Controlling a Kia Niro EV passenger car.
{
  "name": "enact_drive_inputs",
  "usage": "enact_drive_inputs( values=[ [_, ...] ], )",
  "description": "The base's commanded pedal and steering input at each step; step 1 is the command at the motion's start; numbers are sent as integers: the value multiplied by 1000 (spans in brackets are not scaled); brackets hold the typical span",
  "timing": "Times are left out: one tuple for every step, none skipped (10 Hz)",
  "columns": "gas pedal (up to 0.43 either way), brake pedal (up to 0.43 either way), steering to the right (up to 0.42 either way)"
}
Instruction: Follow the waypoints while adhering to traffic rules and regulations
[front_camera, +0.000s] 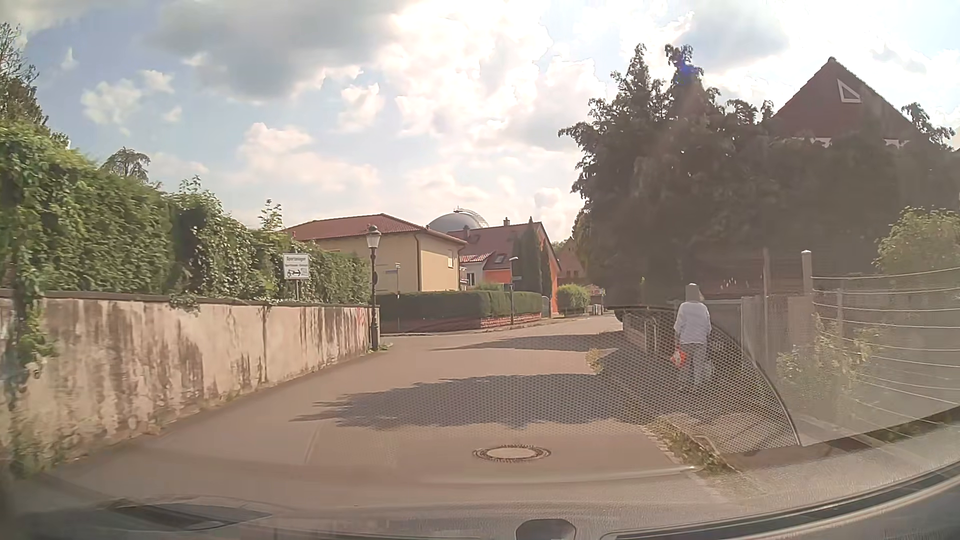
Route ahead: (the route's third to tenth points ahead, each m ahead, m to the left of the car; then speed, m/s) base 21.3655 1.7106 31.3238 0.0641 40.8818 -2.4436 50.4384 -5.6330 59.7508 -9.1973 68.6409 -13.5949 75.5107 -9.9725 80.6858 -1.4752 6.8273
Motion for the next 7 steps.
enact_drive_inputs(
  values=[
    [98,0,28],
    [98,0,27],
    [98,0,27],
    [87,0,27],
    [79,0,26],
    [47,0,25],
    [47,0,25]
  ],
)
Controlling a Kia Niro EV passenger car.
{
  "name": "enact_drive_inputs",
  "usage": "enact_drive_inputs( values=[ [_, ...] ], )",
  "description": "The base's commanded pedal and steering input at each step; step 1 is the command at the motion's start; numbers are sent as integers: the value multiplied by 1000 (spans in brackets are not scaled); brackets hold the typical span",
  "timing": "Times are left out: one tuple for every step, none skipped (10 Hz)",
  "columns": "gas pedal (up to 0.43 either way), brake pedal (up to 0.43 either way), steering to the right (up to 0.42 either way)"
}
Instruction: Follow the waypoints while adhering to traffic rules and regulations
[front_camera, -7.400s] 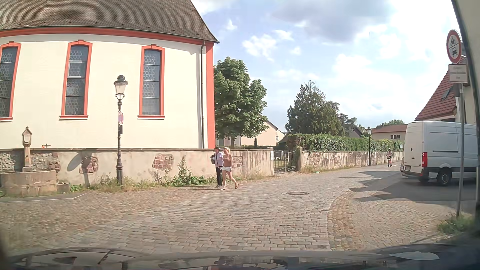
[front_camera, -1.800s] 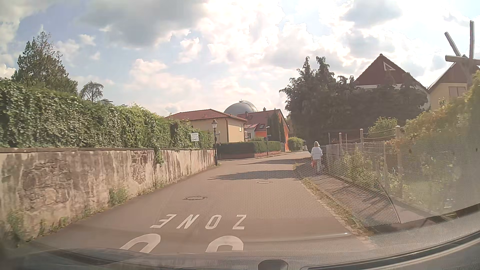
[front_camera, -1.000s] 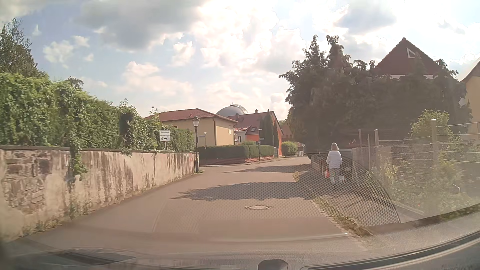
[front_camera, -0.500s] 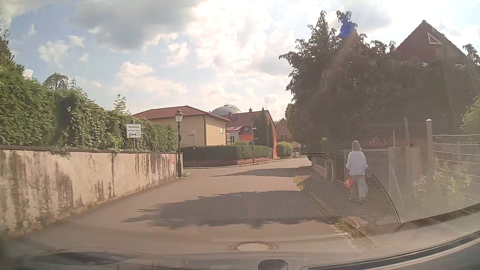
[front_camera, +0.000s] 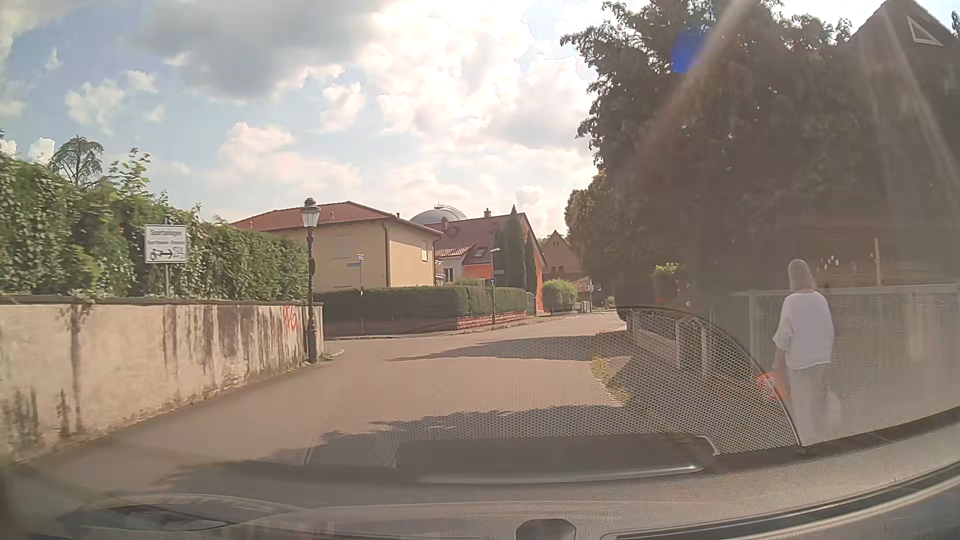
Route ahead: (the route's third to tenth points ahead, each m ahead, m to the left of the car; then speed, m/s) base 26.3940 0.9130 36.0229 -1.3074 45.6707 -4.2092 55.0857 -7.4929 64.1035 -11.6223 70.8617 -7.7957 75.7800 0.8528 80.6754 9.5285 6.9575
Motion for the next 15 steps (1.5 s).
enact_drive_inputs(
  values=[
    [47,0,25],
    [47,0,25],
    [47,0,25],
    [47,0,25],
    [47,0,25],
    [47,0,25],
    [47,0,24],
    [47,0,25],
    [47,0,25],
    [47,0,25],
    [47,0,25],
    [47,0,25],
    [47,0,25],
    [47,0,26],
    [47,0,28]
  ],
)
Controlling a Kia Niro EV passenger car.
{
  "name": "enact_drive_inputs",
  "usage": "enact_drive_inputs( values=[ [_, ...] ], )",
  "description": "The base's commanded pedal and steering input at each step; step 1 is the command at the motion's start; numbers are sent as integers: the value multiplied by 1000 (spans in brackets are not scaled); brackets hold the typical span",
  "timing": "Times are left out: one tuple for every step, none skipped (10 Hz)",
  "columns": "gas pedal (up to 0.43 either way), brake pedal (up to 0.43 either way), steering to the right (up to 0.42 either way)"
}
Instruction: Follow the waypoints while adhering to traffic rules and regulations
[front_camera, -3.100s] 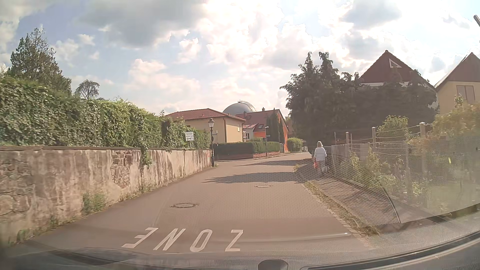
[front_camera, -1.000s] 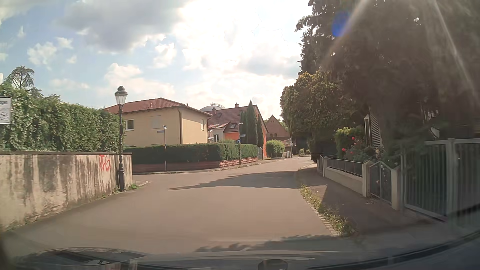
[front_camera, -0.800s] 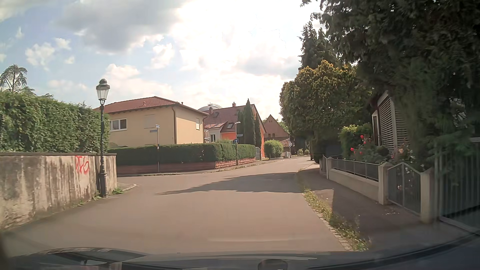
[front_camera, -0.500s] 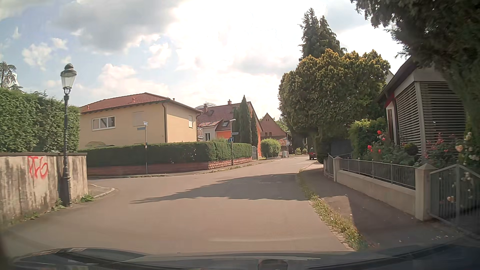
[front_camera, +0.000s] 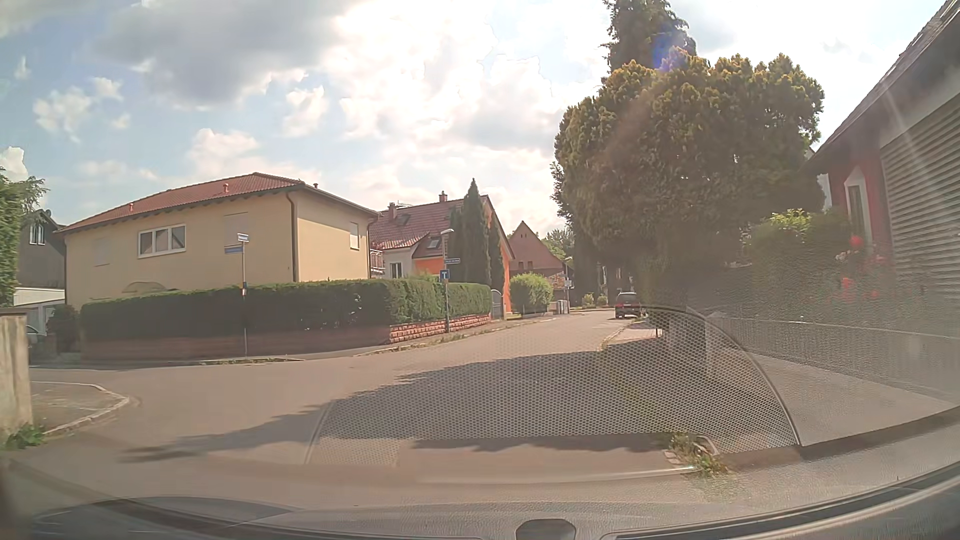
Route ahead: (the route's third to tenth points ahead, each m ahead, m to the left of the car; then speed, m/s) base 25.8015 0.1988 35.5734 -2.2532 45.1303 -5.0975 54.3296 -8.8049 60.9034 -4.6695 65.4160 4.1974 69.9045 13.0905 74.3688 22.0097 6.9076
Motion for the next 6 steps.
enact_drive_inputs(
  values=[
    [47,0,29],
    [47,0,32],
    [47,0,35],
    [47,0,38],
    [47,0,39],
    [47,0,41]
  ],
)
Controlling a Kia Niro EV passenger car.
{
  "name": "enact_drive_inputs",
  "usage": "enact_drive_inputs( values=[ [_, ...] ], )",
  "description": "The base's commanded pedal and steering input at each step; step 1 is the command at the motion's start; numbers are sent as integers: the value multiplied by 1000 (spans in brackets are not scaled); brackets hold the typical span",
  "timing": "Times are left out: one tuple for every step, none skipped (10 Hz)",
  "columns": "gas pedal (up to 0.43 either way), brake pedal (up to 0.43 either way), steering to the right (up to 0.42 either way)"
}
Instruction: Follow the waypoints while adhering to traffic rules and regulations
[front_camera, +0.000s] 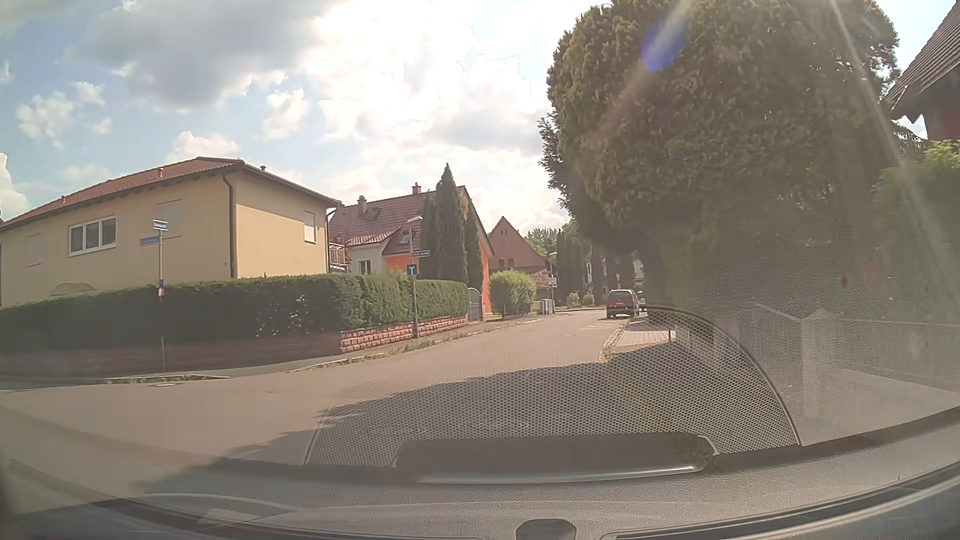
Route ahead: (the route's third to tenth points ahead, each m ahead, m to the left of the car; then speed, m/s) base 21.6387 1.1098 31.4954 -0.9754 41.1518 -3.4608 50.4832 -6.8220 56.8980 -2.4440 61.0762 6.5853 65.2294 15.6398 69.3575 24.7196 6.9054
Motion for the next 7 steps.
enact_drive_inputs(
  values=[
    [47,0,46],
    [47,0,47],
    [47,0,48],
    [47,0,48],
    [47,0,48],
    [47,0,47],
    [47,0,45]
  ],
)
